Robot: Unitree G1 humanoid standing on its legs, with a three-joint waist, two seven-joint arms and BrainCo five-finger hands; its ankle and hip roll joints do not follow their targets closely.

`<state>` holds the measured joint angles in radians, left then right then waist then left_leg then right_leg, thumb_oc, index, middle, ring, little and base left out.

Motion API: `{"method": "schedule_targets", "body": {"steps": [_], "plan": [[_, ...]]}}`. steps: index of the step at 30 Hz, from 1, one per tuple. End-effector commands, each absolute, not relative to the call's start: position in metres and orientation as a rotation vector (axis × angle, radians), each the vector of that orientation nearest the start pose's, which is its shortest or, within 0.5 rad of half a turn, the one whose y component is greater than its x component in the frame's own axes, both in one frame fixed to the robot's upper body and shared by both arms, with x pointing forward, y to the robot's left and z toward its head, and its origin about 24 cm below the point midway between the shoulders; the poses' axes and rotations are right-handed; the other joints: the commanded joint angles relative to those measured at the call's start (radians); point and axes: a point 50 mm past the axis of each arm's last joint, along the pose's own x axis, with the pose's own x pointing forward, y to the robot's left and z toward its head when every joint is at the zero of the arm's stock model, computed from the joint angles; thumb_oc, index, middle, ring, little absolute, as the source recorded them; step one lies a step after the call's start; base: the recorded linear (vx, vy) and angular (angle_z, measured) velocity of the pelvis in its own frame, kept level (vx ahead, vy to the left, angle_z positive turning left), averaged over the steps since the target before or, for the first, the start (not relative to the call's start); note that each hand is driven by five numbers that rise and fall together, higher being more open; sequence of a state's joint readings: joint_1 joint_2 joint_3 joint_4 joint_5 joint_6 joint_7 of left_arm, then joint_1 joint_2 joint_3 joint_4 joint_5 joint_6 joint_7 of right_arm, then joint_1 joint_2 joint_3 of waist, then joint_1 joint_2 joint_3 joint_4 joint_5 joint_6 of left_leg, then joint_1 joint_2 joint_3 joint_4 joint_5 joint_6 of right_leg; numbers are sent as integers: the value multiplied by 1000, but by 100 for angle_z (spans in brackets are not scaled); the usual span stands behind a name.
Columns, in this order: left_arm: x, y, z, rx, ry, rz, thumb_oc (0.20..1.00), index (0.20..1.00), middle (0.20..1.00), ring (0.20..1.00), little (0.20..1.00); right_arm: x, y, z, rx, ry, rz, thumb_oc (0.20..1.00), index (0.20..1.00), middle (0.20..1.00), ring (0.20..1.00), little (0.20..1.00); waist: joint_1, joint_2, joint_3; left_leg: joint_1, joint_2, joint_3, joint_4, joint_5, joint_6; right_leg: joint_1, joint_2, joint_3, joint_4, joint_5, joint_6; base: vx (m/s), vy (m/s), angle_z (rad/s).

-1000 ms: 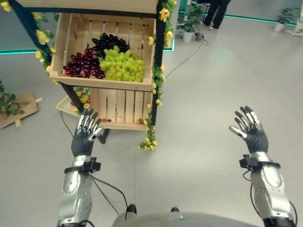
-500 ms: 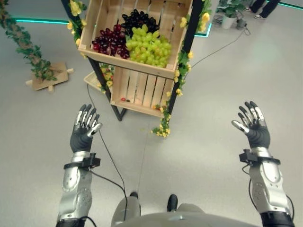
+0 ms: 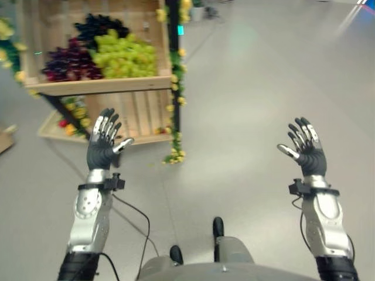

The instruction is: Pick up the fruits from the basket on one side to the basket on the other side

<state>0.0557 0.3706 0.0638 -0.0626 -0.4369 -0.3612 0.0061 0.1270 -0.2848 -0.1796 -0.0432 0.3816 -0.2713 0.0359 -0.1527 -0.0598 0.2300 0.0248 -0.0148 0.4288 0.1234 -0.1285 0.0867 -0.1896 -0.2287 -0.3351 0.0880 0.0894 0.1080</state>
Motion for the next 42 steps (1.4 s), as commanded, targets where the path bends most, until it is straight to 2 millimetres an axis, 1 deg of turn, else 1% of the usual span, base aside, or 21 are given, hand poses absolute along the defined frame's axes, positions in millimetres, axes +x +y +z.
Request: {"method": "schedule_targets", "body": {"steps": [1, 3, 7, 8, 10, 13, 15, 18, 20, 21, 22, 23, 24, 25, 26, 28, 29, 31, 33, 36, 42], "plan": [[236, 227, 127, 3, -563, 35, 1000, 1000, 1000, 1000, 1000, 220, -259, 105, -58, -397, -156, 1000, 1000, 1000, 1000, 1000, -16, 22, -24, 16, 3, -151, 3, -49, -58, 8, -33, 120, 23, -38, 73, -145, -23, -121], [241, 221, 130, -22, -573, 23, 1000, 1000, 1000, 1000, 1000, 220, -265, 112, -59, -433, -201, 1000, 1000, 1000, 1000, 1000, -17, 30, -44, 12, 21, -83, -5, -42, -53, 33, -48, 94, 75, -64, 71, -176, -38, -120], [232, 228, 138, -2, -606, 37, 1000, 1000, 1000, 1000, 1000, 228, -267, 131, -78, -510, -218, 1000, 1000, 1000, 1000, 1000, 42, 56, -83, 30, 85, 125, -32, -20, -68, 148, -145, -282, 116, -80, 73, -193, -99, -135], [230, 229, 137, 1, -603, 38, 1000, 1000, 1000, 1000, 1000, 232, -266, 133, -78, -518, -208, 1000, 1000, 1000, 1000, 1000, 47, 55, -90, 36, 91, 158, -45, -12, -68, 160, -149, -322, 122, -63, 80, -124, -155, -191], [228, 231, 138, 2, -600, 48, 1000, 1000, 1000, 1000, 1000, 236, -266, 135, -95, -513, -202, 1000, 1000, 1000, 1000, 1000, 50, 52, -99, 47, 89, 185, -60, -7, -68, 165, -131, -312, 110, -52, 87, -11, -191, -234], [229, 235, 132, -14, -586, 89, 1000, 1000, 1000, 1000, 1000, 230, -278, 138, -128, -509, -234, 1000, 1000, 1000, 1000, 1000, -17, 36, -133, 78, 130, 268, -35, -5, -86, 151, -50, -199, -9, -56, 75, 119, -365, -163], [237, 228, 132, -68, -589, 75, 1000, 1000, 1000, 1000, 1000, 223, -285, 148, -132, -558, -262, 1000, 1000, 1000, 1000, 1000, -60, 24, -142, 88, 204, 308, 34, 4, -124, 137, 14, -125, -13, -100, 47, 169, -484, -171], [242, 221, 135, -50, -592, 36, 1000, 1000, 1000, 1000, 1000, 217, -289, 154, -136, -584, -276, 1000, 1000, 1000, 1000, 1000, -73, 12, -135, 85, 278, 322, 171, -21, -151, 146, 70, -78, 1, -159, 7, 191, -479, -101], [246, 215, 136, -72, -596, 9, 1000, 1000, 1000, 1000, 1000, 214, -294, 156, -123, -600, -289, 1000, 1000, 1000, 1000, 1000, -74, 0, -129, 61, 363, 293, 348, 66, -205, 190, 131, -46, -8, -210, -35, 259, -462, -102], [248, 213, 135, -87, -588, 5, 1000, 1000, 1000, 1000, 1000, 213, -294, 158, -117, -613, -284, 1000, 1000, 1000, 1000, 1000, -62, 1, -113, 46, 432, 231, 460, 134, -252, 225, 192, -11, -26, -237, -76, 291, -483, -76], [248, 212, 133, -92, -582, 5, 1000, 1000, 1000, 1000, 1000, 213, -293, 159, -109, -618, -278, 1000, 1000, 1000, 1000, 1000, -55, -6, -105, 30, 433, 175, 521, 152, -251, 239, 209, 20, -36, -241, -92, 226, -400, -75], [248, 212, 130, -94, -569, 14, 1000, 1000, 1000, 1000, 1000, 214, -292, 158, -104, -614, -271, 1000, 1000, 1000, 1000, 1000, -36, -9, -91, -1, 392, 72, 598, 136, -245, 252, 229, 68, -48, -241, -111, 59, -206, -112], [245, 212, 127, -85, -553, 22, 1000, 1000, 1000, 1000, 1000, 215, -290, 156, -107, -597, -263, 1000, 1000, 1000, 1000, 1000, -17, -25, -83, -85, 282, -31, 634, 93, -209, 253, 231, 115, -73, -214, -122, 16, -130, -138], [243, 211, 124, -103, -544, 22, 1000, 1000, 1000, 1000, 1000, 212, -291, 152, -106, -576, -262, 1000, 1000, 1000, 1000, 1000, -14, -33, -84, -125, 199, -81, 556, 58, -179, 257, 233, 162, -88, -190, -111, 22, -104, -186], [242, 213, 121, -102, -537, 24, 1000, 1000, 1000, 1000, 1000, 208, -294, 148, -117, -559, -272, 1000, 1000, 1000, 1000, 1000, -13, -41, -85, -162, 171, -94, 514, 50, -167, 263, 237, 192, -96, -184, -108, 140, -89, -139], [240, 214, 120, -100, -536, 20, 1000, 1000, 1000, 1000, 1000, 204, -299, 145, -125, -544, -288, 1000, 1000, 1000, 1000, 1000, -15, -41, -86, -175, 169, -99, 461, 30, -150, 270, 242, 215, -100, -185, -101, 149, 1, -120], [241, 214, 120, -85, -539, 19, 1000, 1000, 1000, 1000, 1000, 206, -297, 144, -137, -543, -288, 1000, 1000, 1000, 1000, 1000, -5, -30, -90, -211, 119, -186, 284, 37, -123, 268, 239, 273, -96, -181, -80, 228, 103, -101], [238, 216, 121, -66, -542, 33, 1000, 1000, 1000, 1000, 1000, 214, -289, 141, -150, -530, -252, 1000, 1000, 1000, 1000, 1000, 68, -13, -81, -250, -43, -494, 95, 111, -136, 290, 283, 401, -97, -178, -74, 298, 67, -167], [232, 224, 118, -48, -534, 72, 1000, 1000, 1000, 1000, 1000, 220, -282, 141, -152, -532, -223, 1000, 1000, 1000, 1000, 1000, 101, -13, -71, -257, -80, -652, 58, 141, -147, 300, 316, 498, -80, -192, -71, 207, 5, -272], [231, 230, 115, -56, -526, 95, 1000, 1000, 1000, 1000, 1000, 223, -280, 140, -152, -519, -201, 1000, 1000, 1000, 1000, 1000, 107, -12, -79, -239, -78, -654, 40, 135, -138, 290, 332, 561, -73, -193, -56, 176, 96, -220], [239, 217, 123, -44, -548, 6, 1000, 1000, 1000, 1000, 1000, 219, -284, 130, -188, -452, -210, 1000, 1000, 1000, 1000, 1000, 84, -17, -130, -146, -91, -513, 12, 67, -74, 254, 302, 586, 34, -224, -2, 239, 241, -136]]}}
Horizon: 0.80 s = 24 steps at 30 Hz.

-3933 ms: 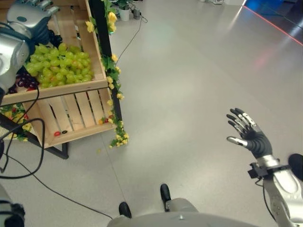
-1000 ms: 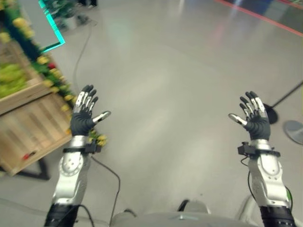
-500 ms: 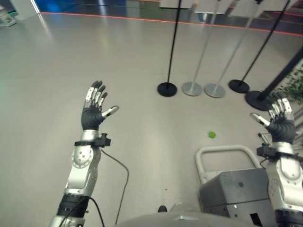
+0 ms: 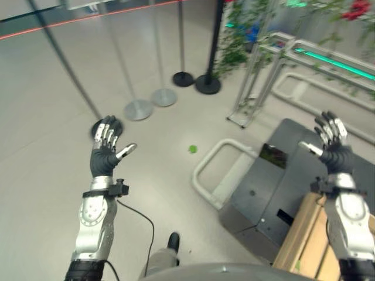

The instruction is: Pick up the fruits from the basket on one side to the basket on the other side

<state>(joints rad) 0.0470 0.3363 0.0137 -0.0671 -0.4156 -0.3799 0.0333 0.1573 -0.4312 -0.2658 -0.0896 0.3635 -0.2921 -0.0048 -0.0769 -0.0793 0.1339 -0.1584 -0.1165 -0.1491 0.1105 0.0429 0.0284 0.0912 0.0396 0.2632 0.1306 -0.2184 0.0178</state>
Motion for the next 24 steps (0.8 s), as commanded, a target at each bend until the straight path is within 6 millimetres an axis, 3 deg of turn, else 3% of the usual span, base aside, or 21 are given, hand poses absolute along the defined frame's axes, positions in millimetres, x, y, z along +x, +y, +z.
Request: {"method": "schedule_targets", "body": {"steps": [1, 3, 6, 8, 9, 13, 18, 19, 20, 22, 24], "plan": [[241, 215, 124, -44, -551, 0, 1000, 1000, 1000, 1000, 1000, 220, -283, 130, -194, -454, -209, 1000, 1000, 1000, 1000, 1000, 10, 6, -42, 49, 14, 89, 11, -103, -13, -41, 31, -18, -1, 87, 98, 141, 254, -79], [243, 214, 125, -50, -551, -3, 1000, 1000, 1000, 1000, 1000, 223, -280, 131, -201, -462, -207, 1000, 1000, 1000, 1000, 1000, 9, 11, -45, 65, 16, 114, -3, -109, -8, -56, 25, -31, 4, 91, 110, 58, 204, -105], [241, 219, 121, -52, -533, 23, 1000, 1000, 1000, 1000, 1000, 232, -271, 130, -167, -464, -192, 1000, 1000, 1000, 1000, 1000, 15, 18, -43, 126, 42, 227, -68, -124, -4, -122, -13, -150, -12, 127, 124, -17, 210, -140], [238, 224, 119, -37, -519, 48, 1000, 1000, 1000, 1000, 1000, 235, -264, 121, -138, -429, -169, 1000, 1000, 1000, 1000, 1000, 25, 13, -28, 147, 58, 282, -75, -134, -7, -149, -56, -276, -14, 141, 122, -19, 107, -161], [238, 226, 119, -33, -516, 54, 1000, 1000, 1000, 1000, 1000, 235, -262, 119, -146, -415, -159, 1000, 1000, 1000, 1000, 1000, 25, 13, -24, 149, 64, 293, -73, -133, -8, -158, -59, -298, -2, 140, 123, -18, 81, -124], [231, 240, 121, 23, -524, 117, 1000, 1000, 1000, 1000, 1000, 240, -260, 108, -134, -369, -162, 1000, 1000, 1000, 1000, 1000, 41, 14, -9, 190, 111, 437, -65, -172, -12, -165, -185, -545, 27, 159, 124, -46, 25, -119], [227, 253, 116, 42, -503, 193, 1000, 1000, 1000, 1000, 1000, 239, -265, 93, -141, -296, -184, 1000, 1000, 1000, 1000, 1000, 37, 16, -7, 220, 131, 517, -61, -192, -12, -148, -293, -609, 37, 209, 144, 16, -51, -86], [227, 257, 118, 55, -507, 219, 1000, 1000, 1000, 1000, 1000, 239, -265, 92, -142, -291, -198, 1000, 1000, 1000, 1000, 1000, 37, 20, -17, 230, 137, 514, -63, -213, -21, -130, -337, -604, 18, 236, 172, 78, -127, -48], [228, 257, 118, 56, -508, 220, 1000, 1000, 1000, 1000, 1000, 239, -265, 92, -142, -291, -198, 1000, 1000, 1000, 1000, 1000, 38, 19, -16, 230, 137, 516, -62, -213, -20, -129, -337, -602, 15, 239, 174, 91, -173, -51], [227, 264, 119, 67, -515, 260, 1000, 1000, 1000, 1000, 1000, 243, -261, 93, -138, -300, -187, 1000, 1000, 1000, 1000, 1000, 47, 9, -23, 225, 159, 553, -45, -208, -32, -120, -405, -631, -28, 306, 193, 5, -244, -50], [227, 266, 119, 74, -514, 280, 1000, 1000, 1000, 1000, 1000, 244, -258, 94, -139, -299, -177, 1000, 1000, 1000, 1000, 1000, 51, 2, -25, 227, 163, 564, -37, -217, -35, -107, -404, -628, -47, 310, 204, 19, -210, -52]]}}
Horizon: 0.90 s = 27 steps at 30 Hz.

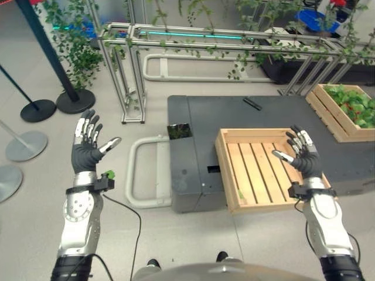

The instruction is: Pick up the fruits from the basket on one side to the basket on the other side

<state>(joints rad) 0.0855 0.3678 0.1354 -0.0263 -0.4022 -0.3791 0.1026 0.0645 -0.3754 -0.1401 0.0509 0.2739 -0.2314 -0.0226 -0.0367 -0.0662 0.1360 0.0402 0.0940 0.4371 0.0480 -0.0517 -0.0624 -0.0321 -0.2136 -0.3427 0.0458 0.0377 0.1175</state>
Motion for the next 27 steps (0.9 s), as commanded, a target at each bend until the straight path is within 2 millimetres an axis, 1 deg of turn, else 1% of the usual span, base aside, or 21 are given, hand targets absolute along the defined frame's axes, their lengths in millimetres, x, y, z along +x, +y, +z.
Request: {"method": "schedule_targets", "body": {"steps": [1, 2, 3, 5, 8, 9, 10, 11, 12, 13, 14, 16, 17, 19, 20, 21, 22, 23, 24, 25, 27], "plan": [[228, 269, 118, 71, -509, 299, 1000, 1000, 1000, 1000, 1000, 245, -257, 94, -137, -300, -172, 1000, 1000, 1000, 1000, 1000, 10, -20, -33, 31, -44, -14, 22, -120, 51, 25, -136, -9, 21, 44, 108, 55, -386, -53], [228, 271, 115, 53, -501, 318, 1000, 1000, 1000, 1000, 1000, 243, -258, 94, -148, -301, -171, 1000, 1000, 1000, 1000, 1000, 6, -26, -39, 32, -32, -12, 19, -110, 40, 26, -115, 11, 6, 27, 111, 54, -319, -43], [229, 271, 115, 53, -501, 318, 1000, 1000, 1000, 1000, 1000, 243, -258, 95, -149, -301, -171, 1000, 1000, 1000, 1000, 1000, 7, -26, -39, 32, -31, -11, 19, -109, 39, 25, -114, 12, 6, 26, 109, 58, -364, -24], [230, 273, 114, 37, -500, 334, 1000, 1000, 1000, 1000, 1000, 242, -256, 97, -149, -315, -161, 1000, 1000, 1000, 1000, 1000, 4, -22, -35, 32, 7, -14, 19, -86, 13, 17, -79, 19, 13, -10, 96, 50, -384, -19], [229, 273, 112, 41, -490, 336, 1000, 1000, 1000, 1000, 1000, 239, -258, 98, -156, -317, -158, 1000, 1000, 1000, 1000, 1000, -9, -12, -29, 39, 94, -15, 32, -47, -33, 17, 11, 30, 28, -93, 51, 81, -499, -7], [229, 273, 112, 30, -492, 337, 1000, 1000, 1000, 1000, 1000, 238, -259, 97, -147, -318, -164, 1000, 1000, 1000, 1000, 1000, -15, -12, -23, 38, 118, -14, 45, -39, -40, 16, 32, 33, 34, -107, 39, 102, -672, -7], [230, 273, 110, 20, -488, 340, 1000, 1000, 1000, 1000, 1000, 237, -260, 101, -155, -333, -159, 1000, 1000, 1000, 1000, 1000, -28, -7, -14, 31, 174, -10, 99, -14, -61, 34, 81, 38, 17, -130, 12, 61, -488, -8], [230, 273, 110, 19, -488, 341, 1000, 1000, 1000, 1000, 1000, 237, -260, 101, -155, -333, -159, 1000, 1000, 1000, 1000, 1000, -27, -5, -13, 29, 181, -11, 106, -15, -66, 36, 86, 37, 14, -130, 8, 76, -500, -1], [230, 272, 108, 15, -481, 339, 1000, 1000, 1000, 1000, 1000, 237, -261, 103, -163, -339, -158, 1000, 1000, 1000, 1000, 1000, -29, -3, -7, 20, 209, -15, 147, 4, -76, 57, 110, 43, -7, -138, -5, 63, -313, 0], [231, 270, 108, 8, -480, 337, 1000, 1000, 1000, 1000, 1000, 237, -262, 105, -168, -348, -159, 1000, 1000, 1000, 1000, 1000, -28, 2, -1, 10, 233, -22, 184, 40, -93, 79, 131, 42, -28, -146, -19, 146, -573, -18], [231, 270, 104, -7, -471, 347, 1000, 1000, 1000, 1000, 1000, 238, -261, 107, -170, -357, -156, 1000, 1000, 1000, 1000, 1000, -31, 4, 3, -3, 262, -32, 250, 89, -105, 109, 168, 64, -63, -157, -48, 113, -432, -29], [231, 270, 104, -8, -472, 347, 1000, 1000, 1000, 1000, 1000, 238, -261, 107, -171, -357, -156, 1000, 1000, 1000, 1000, 1000, -32, 7, 6, -6, 269, -36, 259, 87, -109, 114, 173, 64, -68, -155, -51, 30, -256, -21], [232, 268, 101, -25, -465, 351, 1000, 1000, 1000, 1000, 1000, 239, -260, 114, -213, -378, -131, 1000, 1000, 1000, 1000, 1000, -16, 0, 26, -70, 219, -107, 354, 100, -84, 132, 175, 75, -105, -140, -72, 9, -299, -37], [235, 266, 100, -21, -460, 342, 1000, 1000, 1000, 1000, 1000, 242, -261, 117, -241, -385, -136, 1000, 1000, 1000, 1000, 1000, -4, -10, 32, -150, 102, -163, 375, 38, -55, 153, 173, 86, -125, -136, -77, 64, -311, -36], [235, 264, 99, -15, -457, 340, 1000, 1000, 1000, 1000, 1000, 243, -261, 118, -237, -388, -137, 1000, 1000, 1000, 1000, 1000, -2, -13, 35, -186, 59, -161, 367, 13, -36, 153, 176, 87, -122, -134, -78, 105, -216, -13], [234, 264, 99, -10, -459, 341, 1000, 1000, 1000, 1000, 1000, 243, -259, 117, -234, -387, -133, 1000, 1000, 1000, 1000, 1000, 2, -16, 38, -213, 33, -151, 361, 1, -21, 152, 178, 93, -118, -133, -77, 152, -247, -4], [234, 263, 99, 5, -457, 332, 1000, 1000, 1000, 1000, 1000, 247, -257, 117, -246, -381, -125, 1000, 1000, 1000, 1000, 1000, 21, -18, 48, -292, -18, -129, 348, 12, -7, 156, 194, 108, -113, -132, -76, 111, -168, -1], [235, 263, 99, 6, -457, 332, 1000, 1000, 1000, 1000, 1000, 247, -257, 117, -246, -381, -125, 1000, 1000, 1000, 1000, 1000, 21, -18, 47, -293, -18, -127, 347, 11, -7, 154, 193, 109, -114, -133, -75, 172, -223, -15], [232, 265, 99, 22, -454, 338, 1000, 1000, 1000, 1000, 1000, 251, -251, 116, -238, -379, -101, 1000, 1000, 1000, 1000, 1000, 50, -14, 55, -348, -72, -148, 328, 51, -10, 165, 227, 136, -112, -131, -77, 103, -108, -38], [232, 265, 99, 23, -454, 339, 1000, 1000, 1000, 1000, 1000, 252, -251, 116, -238, -379, -100, 1000, 1000, 1000, 1000, 1000, 51, -15, 54, -347, -73, -146, 325, 52, -10, 164, 226, 138, -113, -130, -77, 149, -159, -40], [228, 267, 101, 50, -456, 342, 1000, 1000, 1000, 1000, 1000, 254, -244, 116, -235, -383, -72, 1000, 1000, 1000, 1000, 1000, 75, -14, 47, -337, -106, -149, 300, 73, -4, 177, 262, 162, -108, -137, -85, 162, -95, -66]]}}
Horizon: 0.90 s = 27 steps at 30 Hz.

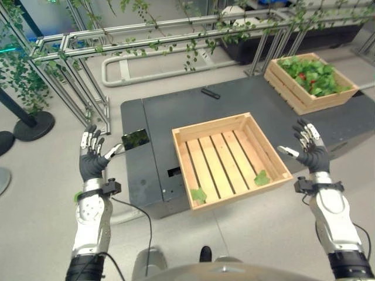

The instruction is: Pick up the fruits from the basket on one side to the basket on the other side

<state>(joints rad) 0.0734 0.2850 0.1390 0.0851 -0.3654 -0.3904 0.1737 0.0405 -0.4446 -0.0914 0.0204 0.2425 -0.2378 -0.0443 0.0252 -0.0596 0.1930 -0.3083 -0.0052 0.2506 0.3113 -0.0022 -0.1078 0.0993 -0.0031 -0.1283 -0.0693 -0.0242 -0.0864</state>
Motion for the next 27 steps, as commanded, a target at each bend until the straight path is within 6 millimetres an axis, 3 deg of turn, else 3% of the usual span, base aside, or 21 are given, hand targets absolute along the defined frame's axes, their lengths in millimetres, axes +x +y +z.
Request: {"method": "schedule_targets", "body": {"steps": [1, 4, 6, 7, 9, 10, 12, 13, 14, 16, 17, 18, 20, 21, 22, 24, 27], "plan": [[228, 268, 102, 65, -462, 343, 1000, 1000, 1000, 1000, 1000, 255, -241, 116, -225, -386, -56, 1000, 1000, 1000, 1000, 1000, 21, -22, -15, 28, -21, 36, 39, 11, 52, 55, 63, -41, 14, -85, 117, 220, -49, -86], [224, 270, 104, 88, -470, 352, 1000, 1000, 1000, 1000, 1000, 258, -230, 115, -198, -393, -22, 1000, 1000, 1000, 1000, 1000, 40, -34, -45, 110, -55, 41, -57, -34, 113, 52, 84, -7, 66, -108, 126, 220, 17, -62], [225, 271, 107, 103, -481, 353, 1000, 1000, 1000, 1000, 1000, 260, -225, 116, -185, -403, -8, 1000, 1000, 1000, 1000, 1000, 41, -47, -60, 153, -46, 80, -101, -48, 125, 42, 92, -14, 126, -110, 153, 185, 14, -73], [225, 272, 110, 110, -490, 353, 1000, 1000, 1000, 1000, 1000, 261, -222, 118, -174, -411, -1, 1000, 1000, 1000, 1000, 1000, 50, -57, -62, 174, -37, 99, -121, -56, 133, 18, 89, -27, 185, -89, 188, 150, 2, -78], [225, 274, 114, 133, -499, 351, 1000, 1000, 1000, 1000, 1000, 264, -218, 121, -168, -426, 6, 1000, 1000, 1000, 1000, 1000, 57, -68, -58, 209, -24, 107, -149, -75, 148, -50, 64, -73, 327, -4, 315, 99, -26, -62], [226, 275, 116, 139, -506, 352, 1000, 1000, 1000, 1000, 1000, 265, -217, 123, -161, -435, 7, 1000, 1000, 1000, 1000, 1000, 54, -65, -48, 226, 2, 107, -160, -73, 145, -99, 55, -106, 432, 42, 348, 49, -81, -46], [228, 273, 118, 151, -509, 339, 1000, 1000, 1000, 1000, 1000, 266, -216, 123, -159, -437, 4, 1000, 1000, 1000, 1000, 1000, 38, -42, -34, 257, 37, 101, -179, -71, 145, -161, 37, -156, 573, 50, 348, 70, -4, -21], [228, 272, 119, 154, -510, 334, 1000, 1000, 1000, 1000, 1000, 266, -216, 123, -162, -436, 1, 1000, 1000, 1000, 1000, 1000, 33, -36, -35, 271, 36, 96, -190, -78, 150, -177, -7, -173, 581, 44, 348, 152, 132, 0], [229, 271, 119, 148, -507, 328, 1000, 1000, 1000, 1000, 1000, 265, -216, 121, -165, -428, -6, 1000, 1000, 1000, 1000, 1000, 30, -29, -36, 287, 28, 82, -203, -80, 155, -186, -47, -187, 566, 31, 348, 175, 120, 5], [232, 268, 120, 128, -512, 310, 1000, 1000, 1000, 1000, 1000, 262, -220, 119, -175, -422, -20, 1000, 1000, 1000, 1000, 1000, 23, -9, -36, 306, 25, 30, -216, -83, 145, -200, -142, -196, 463, -28, 275, 180, -14, 22], [235, 264, 121, 114, -518, 293, 1000, 1000, 1000, 1000, 1000, 259, -223, 119, -184, -421, -31, 1000, 1000, 1000, 1000, 1000, 16, -5, -41, 300, 30, -6, -207, -87, 134, -199, -179, -184, 398, -26, 250, 200, -182, 64], [238, 262, 121, 108, -515, 278, 1000, 1000, 1000, 1000, 1000, 258, -226, 118, -195, -416, -46, 1000, 1000, 1000, 1000, 1000, 4, -4, -43, 301, 31, -43, -192, -103, 128, -203, -210, -131, 334, -4, 247, 227, -232, 82], [243, 259, 123, 109, -522, 262, 1000, 1000, 1000, 1000, 1000, 255, -231, 119, -199, -418, -70, 1000, 1000, 1000, 1000, 1000, -20, -12, -41, 300, 34, -98, -136, -145, 119, -200, -251, -16, 244, 45, 259, 279, -304, 91], [247, 256, 126, 107, -536, 244, 1000, 1000, 1000, 1000, 1000, 250, -236, 119, -207, -418, -84, 1000, 1000, 1000, 1000, 1000, -33, -30, -42, 284, 28, -141, -66, -193, 103, -200, -314, 69, 181, 105, 273, 230, -284, 102], [247, 255, 126, 107, -536, 243, 1000, 1000, 1000, 1000, 1000, 250, -236, 119, -207, -418, -85, 1000, 1000, 1000, 1000, 1000, -34, -30, -42, 279, 28, -144, -55, -199, 104, -196, -315, 66, 176, 107, 275, 227, -326, 122], [248, 255, 128, 113, -542, 240, 1000, 1000, 1000, 1000, 1000, 248, -240, 119, -214, -415, -96, 1000, 1000, 1000, 1000, 1000, -33, -48, -38, 252, 30, -175, 18, -245, 90, -201, -361, 61, 158, 144, 291, 185, -277, 102], [249, 256, 130, 119, -547, 240, 1000, 1000, 1000, 1000, 1000, 243, -246, 118, -228, -402, -100, 1000, 1000, 1000, 1000, 1000, -24, -82, -33, 231, 34, -217, 57, -267, 61, -173, -351, 40, 164, 105, 319, 148, -344, 84]]}}
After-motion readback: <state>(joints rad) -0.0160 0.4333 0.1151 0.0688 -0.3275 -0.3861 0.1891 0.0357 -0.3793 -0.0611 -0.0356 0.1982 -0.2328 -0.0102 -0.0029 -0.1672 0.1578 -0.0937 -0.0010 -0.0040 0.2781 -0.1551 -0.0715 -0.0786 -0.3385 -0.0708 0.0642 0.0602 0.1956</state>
